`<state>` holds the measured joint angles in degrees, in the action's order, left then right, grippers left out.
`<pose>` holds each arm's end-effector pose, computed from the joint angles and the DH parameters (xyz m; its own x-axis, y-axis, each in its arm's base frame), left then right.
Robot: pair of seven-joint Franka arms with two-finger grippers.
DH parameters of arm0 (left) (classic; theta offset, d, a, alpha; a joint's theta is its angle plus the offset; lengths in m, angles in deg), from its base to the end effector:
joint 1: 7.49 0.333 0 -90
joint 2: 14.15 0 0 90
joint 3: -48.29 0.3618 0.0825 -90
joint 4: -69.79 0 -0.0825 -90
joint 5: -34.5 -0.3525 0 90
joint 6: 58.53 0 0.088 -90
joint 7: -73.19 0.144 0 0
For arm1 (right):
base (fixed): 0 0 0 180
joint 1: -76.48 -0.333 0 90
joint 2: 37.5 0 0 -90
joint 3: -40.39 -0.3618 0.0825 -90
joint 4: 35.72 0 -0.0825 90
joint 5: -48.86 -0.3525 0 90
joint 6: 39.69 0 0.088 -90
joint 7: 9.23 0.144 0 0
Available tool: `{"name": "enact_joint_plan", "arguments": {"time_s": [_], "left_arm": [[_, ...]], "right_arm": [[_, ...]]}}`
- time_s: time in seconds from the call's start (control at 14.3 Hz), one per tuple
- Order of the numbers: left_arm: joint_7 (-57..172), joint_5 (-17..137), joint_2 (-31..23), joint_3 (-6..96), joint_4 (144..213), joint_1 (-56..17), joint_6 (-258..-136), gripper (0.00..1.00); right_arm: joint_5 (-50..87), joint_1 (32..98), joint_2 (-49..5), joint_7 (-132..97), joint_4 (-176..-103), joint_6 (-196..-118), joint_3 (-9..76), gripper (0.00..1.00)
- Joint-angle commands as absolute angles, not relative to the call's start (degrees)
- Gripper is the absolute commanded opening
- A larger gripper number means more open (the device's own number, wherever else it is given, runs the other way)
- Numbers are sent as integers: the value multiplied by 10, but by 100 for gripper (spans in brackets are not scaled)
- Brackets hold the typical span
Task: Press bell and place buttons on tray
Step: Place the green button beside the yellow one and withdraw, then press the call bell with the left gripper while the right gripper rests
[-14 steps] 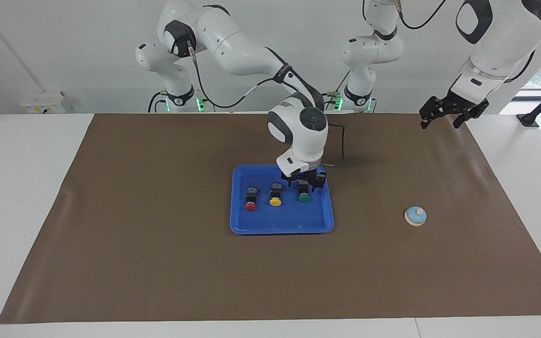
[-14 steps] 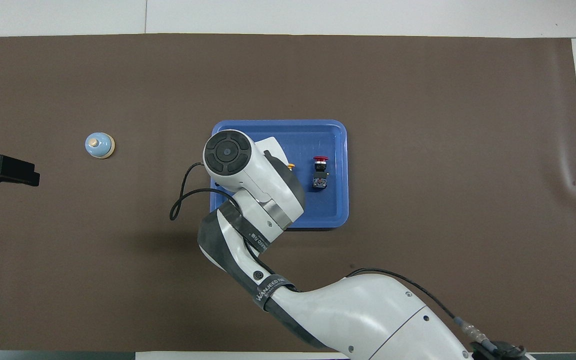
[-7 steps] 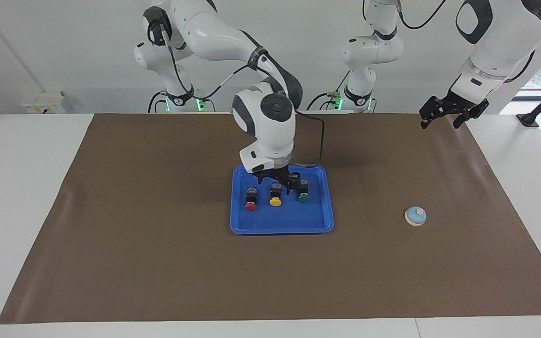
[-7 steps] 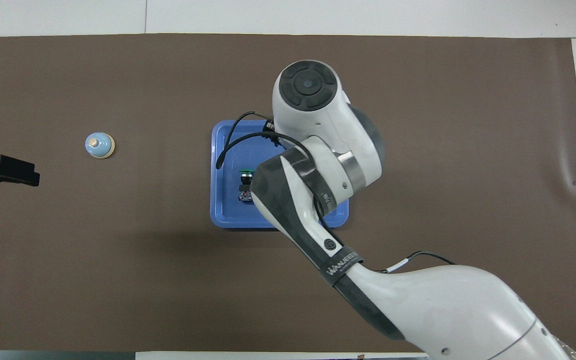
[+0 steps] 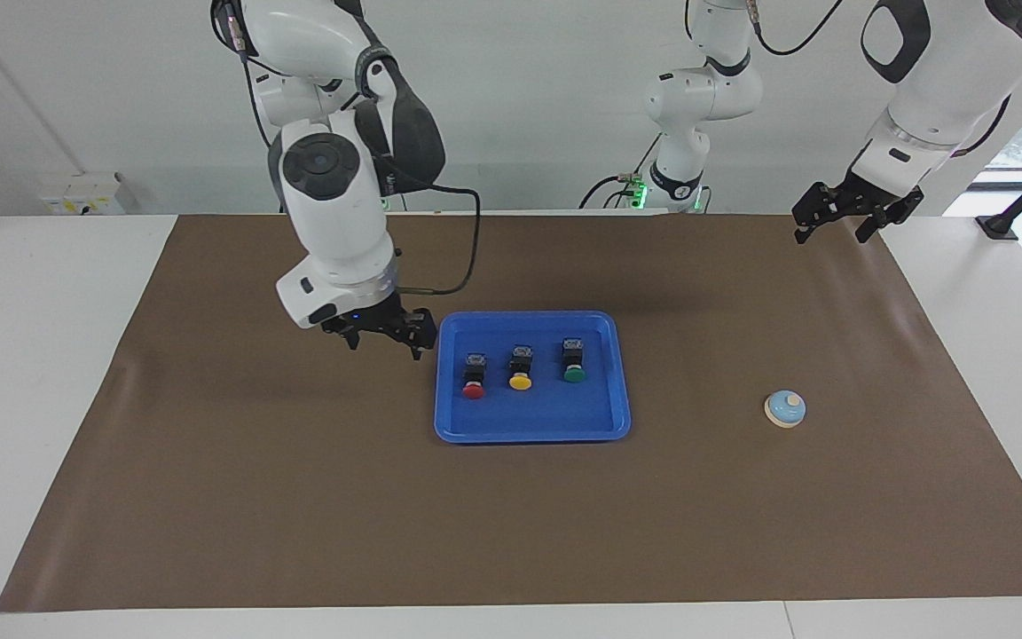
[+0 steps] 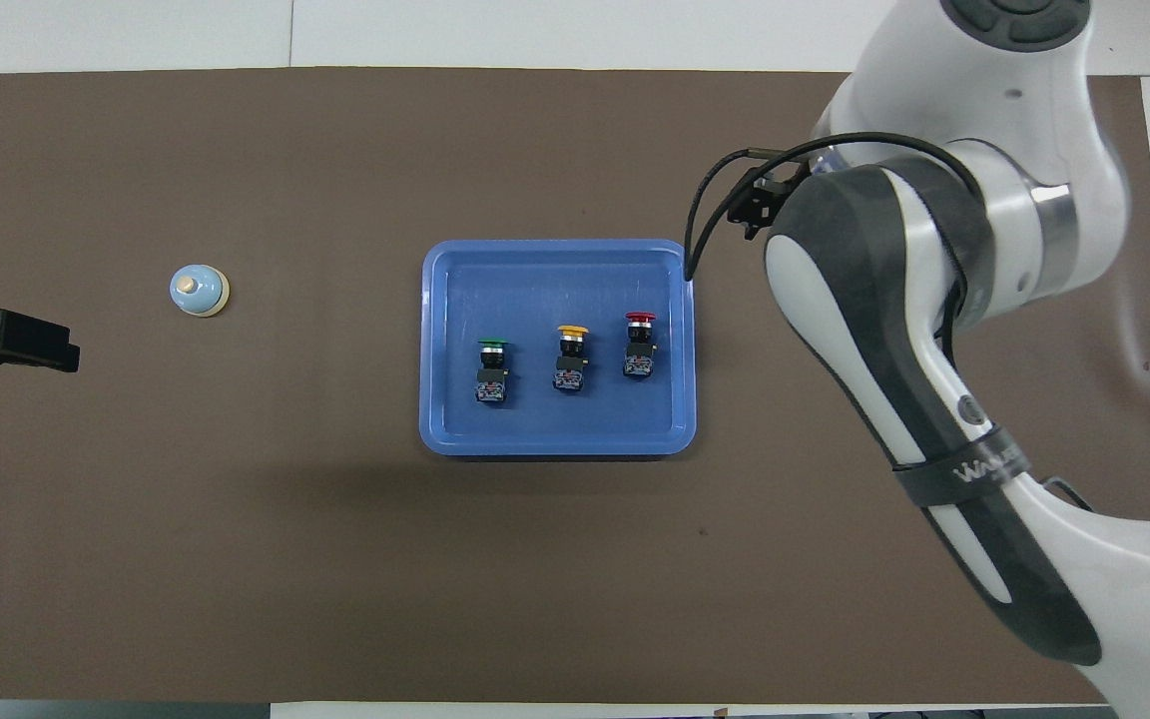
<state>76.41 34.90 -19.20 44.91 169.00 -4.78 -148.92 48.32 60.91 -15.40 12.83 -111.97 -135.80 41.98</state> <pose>0.4862 -0.0080 0.6078 0.9956 -0.0672 -0.0657 -0.0670 -0.9977 0.0055 0.6351 0.1628 0.5204 0.9895 -0.1401 -0.0357 -0.1396 -0.9901 0.0157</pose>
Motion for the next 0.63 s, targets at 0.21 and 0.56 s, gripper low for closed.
{"name": "enact_joint_plan", "arguments": {"time_s": [0.21, 0.56], "left_arm": [[770, 354, -194, 450, 1709, -53, -1530, 53], [769, 353, -114, 450, 1734, -49, -1659, 0]], "right_arm": [[495, 701, -206, -70, -1136, -1323, 414, 100], [497, 750, -316, -97, -1207, -1273, 409, 100]]}}
